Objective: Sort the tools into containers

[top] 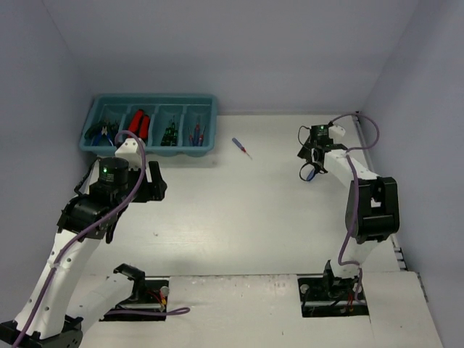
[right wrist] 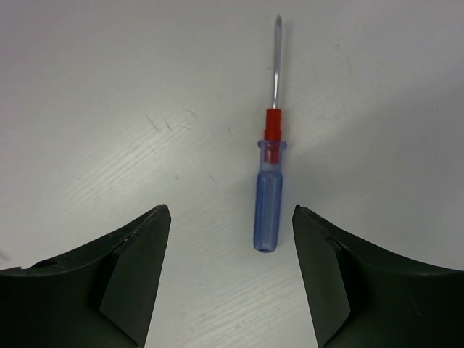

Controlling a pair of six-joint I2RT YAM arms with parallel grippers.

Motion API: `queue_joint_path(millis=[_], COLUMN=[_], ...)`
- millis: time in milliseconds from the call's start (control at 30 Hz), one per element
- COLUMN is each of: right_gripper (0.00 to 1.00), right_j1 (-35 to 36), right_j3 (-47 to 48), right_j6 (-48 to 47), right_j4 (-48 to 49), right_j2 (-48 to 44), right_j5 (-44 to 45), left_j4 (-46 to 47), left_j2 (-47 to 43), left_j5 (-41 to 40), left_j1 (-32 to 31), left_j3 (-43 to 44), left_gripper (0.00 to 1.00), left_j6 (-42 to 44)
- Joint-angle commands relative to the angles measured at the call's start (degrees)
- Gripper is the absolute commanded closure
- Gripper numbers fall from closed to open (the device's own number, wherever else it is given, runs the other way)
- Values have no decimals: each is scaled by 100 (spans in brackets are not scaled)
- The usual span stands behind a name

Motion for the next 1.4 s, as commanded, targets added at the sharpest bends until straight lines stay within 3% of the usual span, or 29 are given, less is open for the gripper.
queue_joint_path(millis=[0, 400, 667, 767, 1000, 1367], right_gripper=[36, 62, 99, 100, 100, 97], right_j1=[-237, -480, -406, -161, 1319, 2692], right_j3=[-125, -445, -432, -260, 688, 3127], right_j6=[293, 375, 6, -239, -647, -46], right_j4=[229, 229, 238, 278, 694, 1549], right_j2=[-61, 459, 150, -110, -390, 1253], right_j5=[-230, -440, -376, -517, -1133, -1663], left_j4=[196, 178, 178, 178, 178, 161], left_j2=[22, -100, -137, -136, -127, -360], left_j5=[76, 139, 226, 218, 245, 301], left_j1=[30, 30, 38, 30, 30, 30], left_j3=[156, 103, 102, 84, 76, -8], left_gripper=[33, 33, 33, 33, 33, 33], left_j6=[-9, -87, -201, -212, -203, -287])
